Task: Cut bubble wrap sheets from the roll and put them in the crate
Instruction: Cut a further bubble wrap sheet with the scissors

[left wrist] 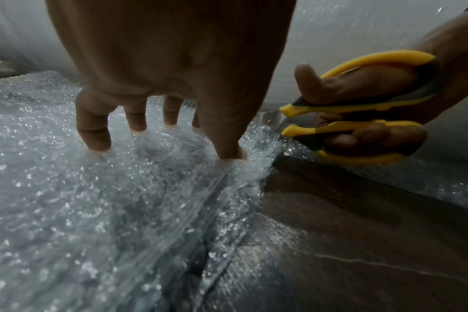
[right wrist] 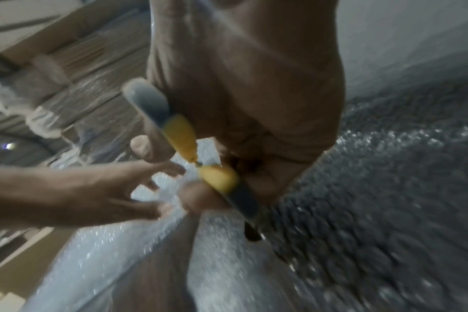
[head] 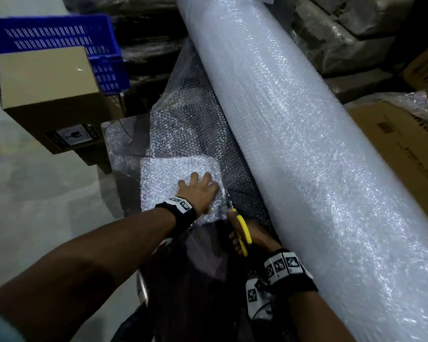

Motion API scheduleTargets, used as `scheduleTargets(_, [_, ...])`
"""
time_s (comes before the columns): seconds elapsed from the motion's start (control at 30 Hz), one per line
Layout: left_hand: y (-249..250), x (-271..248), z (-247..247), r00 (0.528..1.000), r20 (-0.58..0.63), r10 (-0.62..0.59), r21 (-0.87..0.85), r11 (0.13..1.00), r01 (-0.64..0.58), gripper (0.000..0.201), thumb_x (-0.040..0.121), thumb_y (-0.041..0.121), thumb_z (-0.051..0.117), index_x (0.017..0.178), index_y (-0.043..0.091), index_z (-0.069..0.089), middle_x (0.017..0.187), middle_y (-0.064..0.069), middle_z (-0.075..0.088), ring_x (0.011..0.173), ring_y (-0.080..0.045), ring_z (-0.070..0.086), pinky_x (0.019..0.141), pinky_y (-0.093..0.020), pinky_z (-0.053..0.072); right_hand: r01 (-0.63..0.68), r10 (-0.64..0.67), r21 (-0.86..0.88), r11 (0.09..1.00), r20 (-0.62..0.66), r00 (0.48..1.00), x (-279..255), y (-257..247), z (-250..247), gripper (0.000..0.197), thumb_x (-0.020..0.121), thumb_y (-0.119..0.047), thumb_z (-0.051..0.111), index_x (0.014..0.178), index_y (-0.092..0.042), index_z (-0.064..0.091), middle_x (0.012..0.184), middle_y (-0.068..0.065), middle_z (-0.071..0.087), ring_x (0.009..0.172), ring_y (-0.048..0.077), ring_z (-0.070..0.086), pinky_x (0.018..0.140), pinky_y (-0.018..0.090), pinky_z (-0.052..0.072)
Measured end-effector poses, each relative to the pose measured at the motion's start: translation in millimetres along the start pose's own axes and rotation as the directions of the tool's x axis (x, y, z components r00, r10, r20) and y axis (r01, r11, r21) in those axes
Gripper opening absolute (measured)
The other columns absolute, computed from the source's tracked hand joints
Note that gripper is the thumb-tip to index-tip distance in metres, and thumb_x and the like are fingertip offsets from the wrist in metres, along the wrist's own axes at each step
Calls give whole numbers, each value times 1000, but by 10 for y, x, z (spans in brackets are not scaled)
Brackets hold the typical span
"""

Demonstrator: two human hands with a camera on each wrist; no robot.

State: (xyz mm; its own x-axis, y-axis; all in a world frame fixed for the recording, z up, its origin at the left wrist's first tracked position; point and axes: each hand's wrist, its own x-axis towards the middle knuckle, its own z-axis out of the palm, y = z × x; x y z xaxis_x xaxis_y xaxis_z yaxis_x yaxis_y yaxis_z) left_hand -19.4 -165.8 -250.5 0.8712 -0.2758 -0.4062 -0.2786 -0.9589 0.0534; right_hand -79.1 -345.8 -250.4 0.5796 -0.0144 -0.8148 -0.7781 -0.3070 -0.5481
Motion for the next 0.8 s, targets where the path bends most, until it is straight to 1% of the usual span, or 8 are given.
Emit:
scheduleTargets(0.07, [-1, 5, -9, 1000, 5, 2, 6, 1000, -2, 76, 87, 38, 72, 147, 25, 28, 158, -10, 13, 138, -43, 22, 98, -63, 39, 34, -35, -15, 999, -36, 999, 29, 32, 1, 63, 78, -67, 69, 70, -6, 64, 50, 5, 56, 41, 17, 52, 45, 24, 43])
scheduleTargets(0.23, [10, 11, -41, 1000, 18, -1, 1, 1000, 1, 77, 83, 39, 76, 145, 24, 31, 157, -9, 14, 136, -42, 23, 96, -62, 39, 27, -27, -5, 1000, -34, 999, 41, 10, -5, 58, 80, -61, 73, 64, -6, 61, 49, 5, 55, 39, 16, 50, 42, 22, 41])
scheduleTargets(0.37, [3, 12, -44, 1000, 23, 2, 1, 1000, -2, 78, 83, 39, 76, 145, 24, 31, 158, -10, 13, 136, -42, 22, 97, -63, 38, 9, -9, 1, 1000, 62, 998, 46, 20, 9, 45, 85, -48, 74, 70, -8, 61, 55, 6, 56, 43, 16, 50, 43, 24, 41])
scheduleTargets(0.5, [-4, 14, -38, 1000, 24, 8, -2, 1000, -8, 78, 84, 39, 76, 145, 24, 30, 158, -10, 13, 137, -42, 22, 97, -64, 37, 1, -10, 51, 999, 177, 984, 7, 40, -11, 27, 95, -29, 67, 78, -8, 61, 61, 7, 58, 48, 17, 55, 47, 27, 49])
scheduleTargets(0.57, [-16, 15, -29, 1000, 22, 13, -2, 1000, -13, 78, 84, 38, 76, 145, 23, 30, 157, -10, 13, 136, -42, 22, 97, -65, 38, 4, -14, 45, 999, 216, 976, -7, 37, -38, 24, 96, -25, 65, 81, -7, 62, 64, 9, 60, 50, 18, 59, 50, 28, 52])
scheduleTargets(0.63, [-22, 17, -14, 1000, 19, 19, -5, 1000, -19, 78, 84, 37, 76, 145, 22, 30, 157, -10, 14, 136, -43, 22, 97, -65, 38, 26, -32, 35, 999, 202, 979, -16, 51, -68, 22, 94, -25, 68, 83, -5, 66, 68, 13, 62, 54, 21, 61, 54, 31, 53])
scheduleTargets(0.7, [-23, 18, -9, 1000, 16, 17, -5, 1000, -17, 76, 85, 36, 75, 144, 23, 30, 158, -10, 14, 136, -42, 22, 96, -65, 38, 46, -52, 43, 998, 141, 989, -26, 75, -85, 23, 89, -24, 74, 84, -1, 71, 72, 18, 66, 59, 25, 64, 58, 34, 55])
scheduleTargets(0.8, [-22, 16, -14, 1000, 19, 14, -1, 1000, -14, 75, 86, 37, 74, 145, 23, 30, 158, -10, 13, 136, -43, 22, 97, -65, 39, 52, -64, 164, 985, 70, 995, -73, 118, -68, 16, 89, -13, 73, 84, 2, 70, 69, 20, 67, 56, 24, 66, 56, 32, 58])
